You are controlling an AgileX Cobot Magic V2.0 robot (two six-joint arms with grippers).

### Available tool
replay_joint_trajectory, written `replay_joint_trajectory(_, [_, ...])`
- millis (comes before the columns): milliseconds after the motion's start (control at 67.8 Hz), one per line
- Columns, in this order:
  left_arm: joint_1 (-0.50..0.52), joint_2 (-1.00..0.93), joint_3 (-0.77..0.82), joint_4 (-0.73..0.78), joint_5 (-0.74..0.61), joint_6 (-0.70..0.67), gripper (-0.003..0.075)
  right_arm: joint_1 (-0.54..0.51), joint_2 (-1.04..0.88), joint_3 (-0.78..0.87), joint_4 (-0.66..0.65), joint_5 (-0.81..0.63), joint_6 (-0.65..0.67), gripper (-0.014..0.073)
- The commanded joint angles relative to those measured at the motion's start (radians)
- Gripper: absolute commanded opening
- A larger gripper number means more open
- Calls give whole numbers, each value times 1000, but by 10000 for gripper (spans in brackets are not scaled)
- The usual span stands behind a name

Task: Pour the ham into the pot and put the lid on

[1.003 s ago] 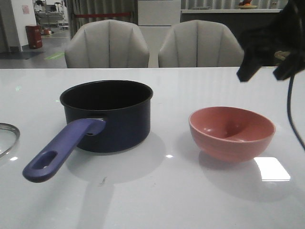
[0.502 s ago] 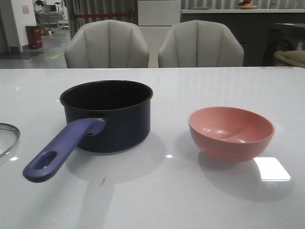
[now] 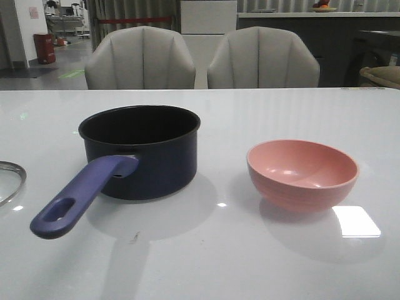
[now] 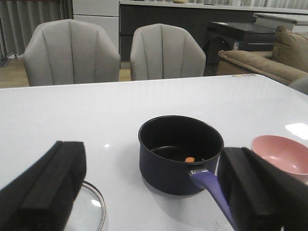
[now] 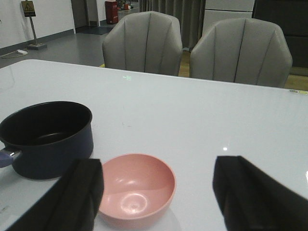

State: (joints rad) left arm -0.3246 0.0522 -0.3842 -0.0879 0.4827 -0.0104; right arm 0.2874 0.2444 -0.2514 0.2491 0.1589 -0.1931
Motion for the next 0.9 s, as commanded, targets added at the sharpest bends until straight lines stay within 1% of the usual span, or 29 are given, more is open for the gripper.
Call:
replay_joint_trajectory(0, [-7,14,-26,-8,-86,-2,603,-1,-2,1,6,-98,-12,577])
replay_joint_trajectory(192, [-7,14,-26,-8,-86,-2,603,-1,1,22,6,-98,-12,572])
replay_joint_trajectory(207, [-7,14,-26,-10,-85,-2,603,-1,1,22,6,-98,-12,552])
replay_joint_trajectory(221, [-7,14,-26,-10,-85,-2,603,-1,1,22,6,-98,-12,552])
replay_joint_trajectory(236, [-7,14,-26,-12,-85,-2,603,-1,1,22,6,-98,-12,523])
replay_joint_trajectory(251, [-7,14,-26,-12,-85,-2,603,-1,1,22,6,-98,-12,523])
replay_joint_trajectory(266, [-7,14,-26,-14,-75,-2,603,-1,1,22,6,-97,-12,482])
replay_joint_trajectory(280, [-7,14,-26,-14,-75,-2,603,-1,1,22,6,-97,-12,482])
replay_joint_trajectory(295, [-7,14,-26,-14,-61,-2,603,-1,1,22,6,-97,-12,416])
replay_joint_trajectory(310, [-7,14,-26,-14,-61,-2,603,-1,1,22,6,-97,-12,416])
replay_joint_trajectory(325, [-7,14,-25,-14,-47,-2,603,-1,1,23,6,-96,-12,354])
replay_joint_trajectory(339, [-7,14,-25,-14,-45,-2,603,-1,1,23,6,-96,-12,354])
replay_joint_trajectory(354, [-7,16,-25,-14,-41,-2,603,-1,1,23,6,-96,-12,288])
replay_joint_trajectory(369, [-7,16,-25,-14,-39,-2,603,-1,1,23,6,-96,-12,271])
replay_joint_trajectory(384, [-7,19,-23,-14,-36,-2,603,-1,1,23,6,-95,-12,220])
replay_joint_trajectory(398, [-7,19,-23,-14,-36,-2,603,-1,1,23,6,-94,-12,204])
replay_joint_trajectory(413, [-7,21,-18,-14,-36,-2,603,-1,1,23,6,-94,-12,142])
replay_joint_trajectory(428, [-7,21,-18,-14,-36,-2,603,-1,1,23,6,-94,-12,142])
replay_joint_trajectory(443, [-7,23,-16,-14,-36,-2,603,-1,1,23,6,-92,-12,117])
replay_joint_trajectory(472, [-7,29,-11,-14,-42,-2,603,-1,1,23,6,-92,-11,144])
replay_joint_trajectory(531, [-7,35,-11,-14,-49,-2,603,-1,1,23,6,-89,-11,162])
replay_joint_trajectory(738, [-7,83,-39,-12,-82,-2,611,-1,1,23,6,-89,-11,162])
replay_joint_trajectory(797, [-7,111,-60,-12,-80,-2,629,-1,1,23,6,-89,-11,162])
replay_joint_trajectory(885, [-5,168,-96,-3,-69,-2,679,-1,1,23,6,-89,-11,162])
